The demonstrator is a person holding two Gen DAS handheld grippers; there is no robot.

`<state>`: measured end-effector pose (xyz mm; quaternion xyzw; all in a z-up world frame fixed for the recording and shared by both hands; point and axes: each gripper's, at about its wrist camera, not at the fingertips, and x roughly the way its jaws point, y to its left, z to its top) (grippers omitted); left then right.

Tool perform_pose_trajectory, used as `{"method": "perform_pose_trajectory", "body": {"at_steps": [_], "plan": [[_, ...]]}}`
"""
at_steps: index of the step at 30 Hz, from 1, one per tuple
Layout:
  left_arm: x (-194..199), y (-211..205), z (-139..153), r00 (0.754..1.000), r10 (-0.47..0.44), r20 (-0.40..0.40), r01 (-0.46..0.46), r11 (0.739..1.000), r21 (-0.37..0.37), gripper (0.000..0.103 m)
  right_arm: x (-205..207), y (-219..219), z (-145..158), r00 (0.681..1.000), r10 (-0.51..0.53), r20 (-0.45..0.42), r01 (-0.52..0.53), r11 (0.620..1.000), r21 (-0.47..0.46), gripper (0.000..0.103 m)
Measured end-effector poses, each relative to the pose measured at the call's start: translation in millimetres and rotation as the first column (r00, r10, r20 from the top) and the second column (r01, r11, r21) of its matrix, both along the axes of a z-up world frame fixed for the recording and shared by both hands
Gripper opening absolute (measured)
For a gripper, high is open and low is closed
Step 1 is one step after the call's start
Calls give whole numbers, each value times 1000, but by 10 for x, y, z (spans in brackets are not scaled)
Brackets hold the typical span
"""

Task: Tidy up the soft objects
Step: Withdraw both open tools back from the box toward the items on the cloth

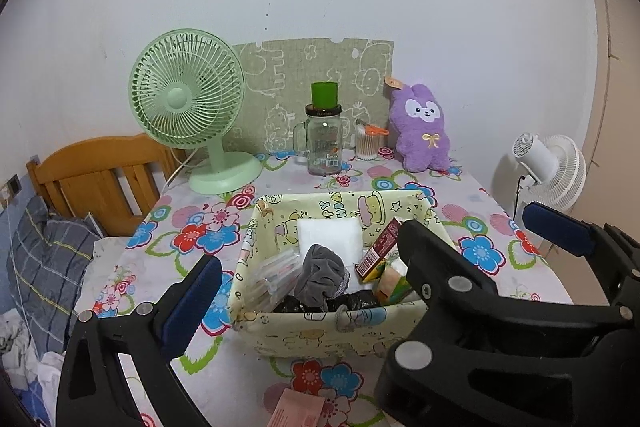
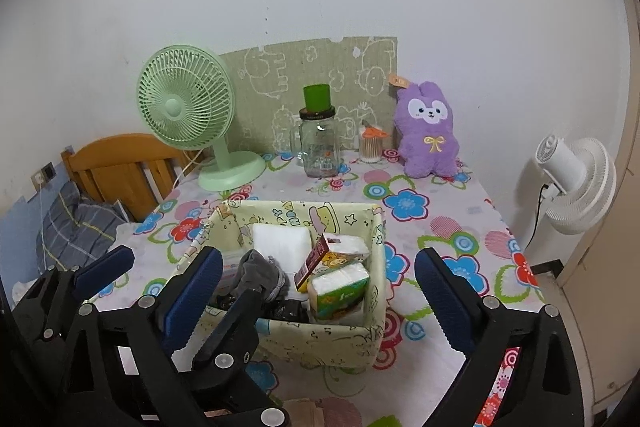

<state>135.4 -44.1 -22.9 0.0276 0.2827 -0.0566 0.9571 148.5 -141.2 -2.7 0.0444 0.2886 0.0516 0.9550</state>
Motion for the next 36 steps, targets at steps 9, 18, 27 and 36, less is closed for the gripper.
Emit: {"method": "perform_pose_trajectory", "body": {"at_steps": [9, 18, 27, 36], "plan": [[-177, 21, 60, 1000, 5, 24, -5, 1000, -5, 103, -195, 1, 79, 1000, -4, 20, 4, 1000, -10, 100], [-361, 36, 71, 999, 1, 34, 0, 1000, -8, 103, -392, 29, 104, 1000, 3, 30, -3, 1000, -12, 100], [-568, 89, 46, 998, 3, 58, -2, 1000, -30, 103, -626, 72, 93, 998, -13, 69, 15, 1000, -21, 100], [-726, 161, 3, 998, 26, 56, -25, 999, -33, 103, -772, 134, 55, 998, -24, 54, 25, 999, -26, 100]]}}
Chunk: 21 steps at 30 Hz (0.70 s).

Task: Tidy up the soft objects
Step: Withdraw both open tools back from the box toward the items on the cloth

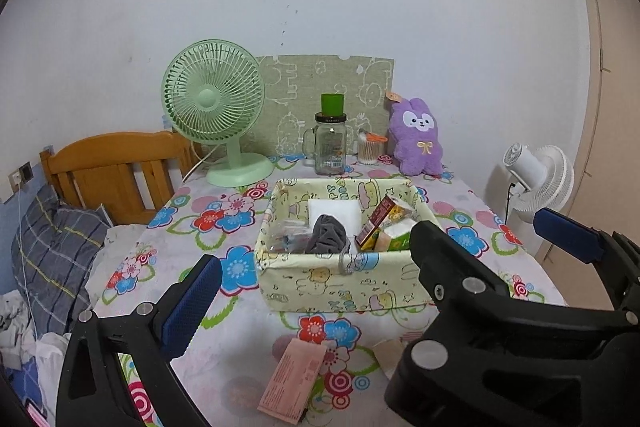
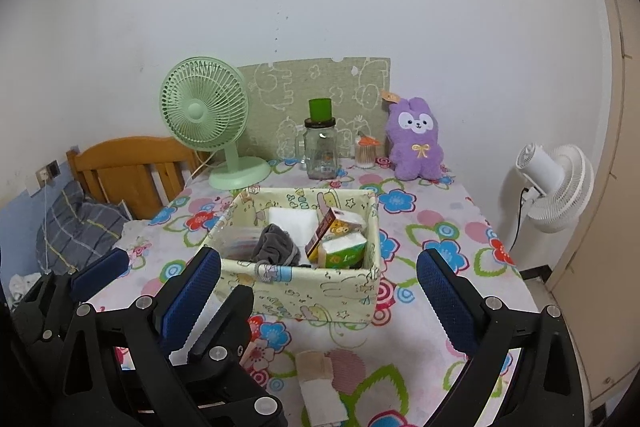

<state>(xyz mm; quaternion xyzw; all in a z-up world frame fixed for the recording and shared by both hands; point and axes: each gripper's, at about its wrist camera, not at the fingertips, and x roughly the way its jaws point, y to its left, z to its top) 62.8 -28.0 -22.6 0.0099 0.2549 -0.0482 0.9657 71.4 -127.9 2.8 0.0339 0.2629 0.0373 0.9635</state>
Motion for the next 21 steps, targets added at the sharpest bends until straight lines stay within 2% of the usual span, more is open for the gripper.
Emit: {"method": "perform_pose_trajectory", "body": {"at_steps": [10, 16, 21], "plan": [[-95, 10, -162, 999, -27, -33, 27, 1000, 10, 103, -104, 33, -178, 999, -8, -48, 8, 1000, -4, 100], [-167, 26, -269, 998, -36, -45, 35, 999, -21, 103, -157, 50, -264, 998, 29, -60, -29, 1000, -5, 100], [-200, 13, -367, 998, -24, -61, 24, 1000, -11, 103, -190, 51, -386, 997, 43, -71, -43, 999, 0, 100]]}}
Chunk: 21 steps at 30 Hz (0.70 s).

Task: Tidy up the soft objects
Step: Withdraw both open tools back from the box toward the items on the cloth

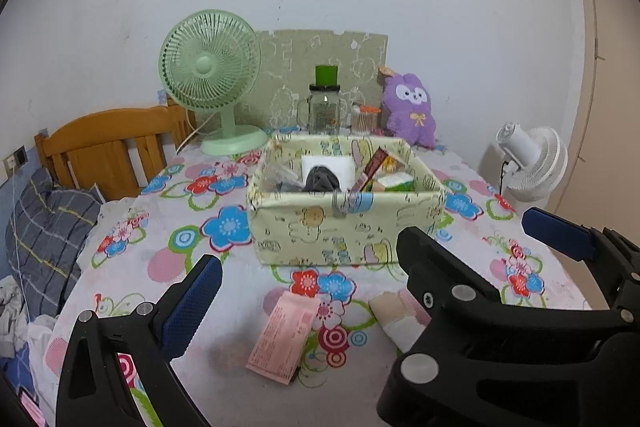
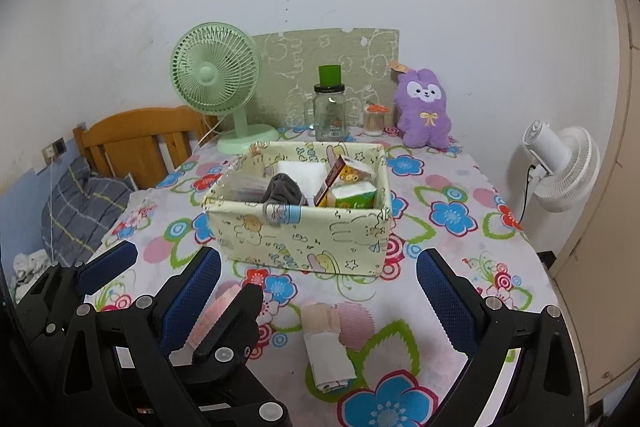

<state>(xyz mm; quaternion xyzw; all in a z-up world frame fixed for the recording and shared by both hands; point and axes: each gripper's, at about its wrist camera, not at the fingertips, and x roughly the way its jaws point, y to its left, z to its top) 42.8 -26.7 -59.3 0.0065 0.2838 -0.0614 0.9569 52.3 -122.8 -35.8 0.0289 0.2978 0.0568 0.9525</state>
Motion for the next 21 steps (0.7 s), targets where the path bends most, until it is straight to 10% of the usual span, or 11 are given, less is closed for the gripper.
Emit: {"method": "perform_pose_trajectory", "body": {"at_steps": [21], "plan": [[134, -104, -667, 984, -10, -177, 20, 998, 55, 99, 156, -46, -725, 985, 43, -166, -40, 999, 25, 93]]}}
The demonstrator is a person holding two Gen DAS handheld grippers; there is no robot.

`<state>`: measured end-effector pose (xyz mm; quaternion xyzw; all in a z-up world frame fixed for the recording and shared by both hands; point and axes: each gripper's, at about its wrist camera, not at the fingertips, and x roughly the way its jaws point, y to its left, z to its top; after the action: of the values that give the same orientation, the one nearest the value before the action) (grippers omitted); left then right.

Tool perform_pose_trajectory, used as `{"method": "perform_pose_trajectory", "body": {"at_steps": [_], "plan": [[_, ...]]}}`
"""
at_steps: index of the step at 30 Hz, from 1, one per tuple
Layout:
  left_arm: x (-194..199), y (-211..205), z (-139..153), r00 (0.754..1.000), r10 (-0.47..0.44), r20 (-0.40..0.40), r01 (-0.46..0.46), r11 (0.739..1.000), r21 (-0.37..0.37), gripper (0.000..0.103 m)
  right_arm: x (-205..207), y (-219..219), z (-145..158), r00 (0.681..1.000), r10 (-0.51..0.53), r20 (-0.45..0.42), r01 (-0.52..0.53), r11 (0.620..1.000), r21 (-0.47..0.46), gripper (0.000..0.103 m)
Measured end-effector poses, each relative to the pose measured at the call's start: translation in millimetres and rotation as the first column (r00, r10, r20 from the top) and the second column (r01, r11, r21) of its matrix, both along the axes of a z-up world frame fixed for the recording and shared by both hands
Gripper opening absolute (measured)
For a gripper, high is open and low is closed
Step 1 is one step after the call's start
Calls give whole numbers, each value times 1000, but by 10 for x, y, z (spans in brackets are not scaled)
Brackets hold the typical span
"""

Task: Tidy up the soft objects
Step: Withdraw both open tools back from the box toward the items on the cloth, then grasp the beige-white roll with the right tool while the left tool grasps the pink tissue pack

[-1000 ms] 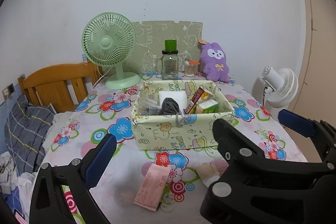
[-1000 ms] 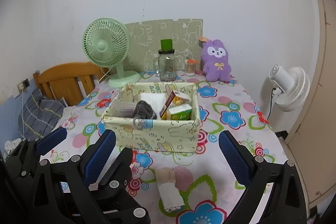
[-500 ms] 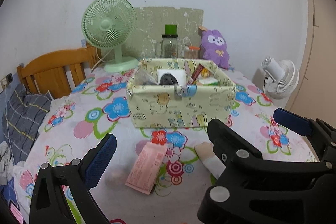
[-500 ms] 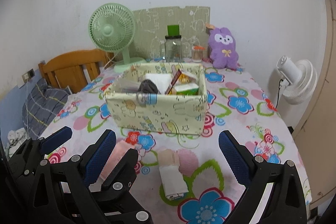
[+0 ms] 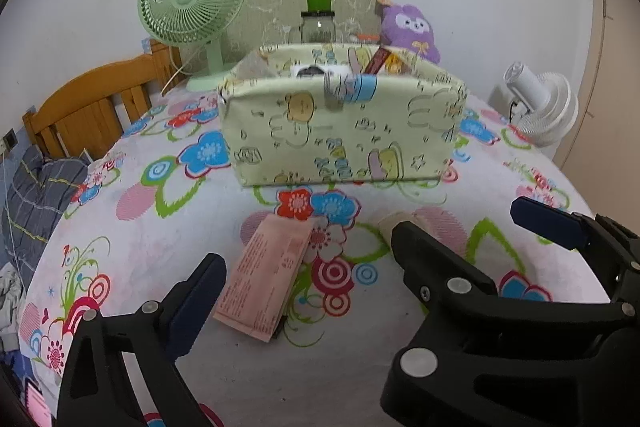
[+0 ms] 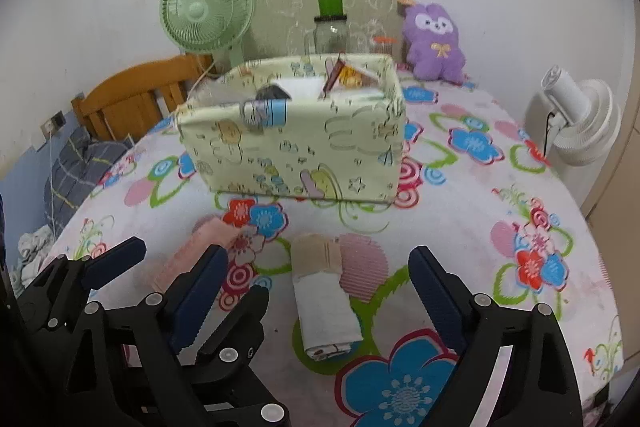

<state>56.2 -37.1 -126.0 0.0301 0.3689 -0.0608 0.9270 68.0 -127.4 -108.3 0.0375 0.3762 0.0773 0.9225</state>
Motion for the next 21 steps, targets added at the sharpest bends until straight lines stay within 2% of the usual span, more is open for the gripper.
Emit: {"method": "perform_pose_trajectory", "body": {"at_steps": [6, 8, 10, 17, 21], "plan": [[35, 9, -134, 999, 1, -35, -1, 1000, 23, 98, 70, 35, -163, 999, 11, -47, -11, 1000, 0, 87], [53, 15, -177, 999, 2, -50, -1, 1000, 24, 98, 107, 52, -221, 997, 15, -69, -15, 1000, -1, 80], [74, 21, -223, 998, 3, -67, -1, 1000, 31, 92, 145, 73, -276, 995, 25, -92, -25, 1000, -5, 73], [115, 29, -276, 997, 2, -78, 3, 998, 57, 92, 226, 121, -367, 992, 34, -121, -35, 999, -4, 64], [128, 35, -275, 997, -4, -78, 8, 999, 53, 92, 250, 154, -370, 992, 37, -119, -39, 999, -14, 53]]}}
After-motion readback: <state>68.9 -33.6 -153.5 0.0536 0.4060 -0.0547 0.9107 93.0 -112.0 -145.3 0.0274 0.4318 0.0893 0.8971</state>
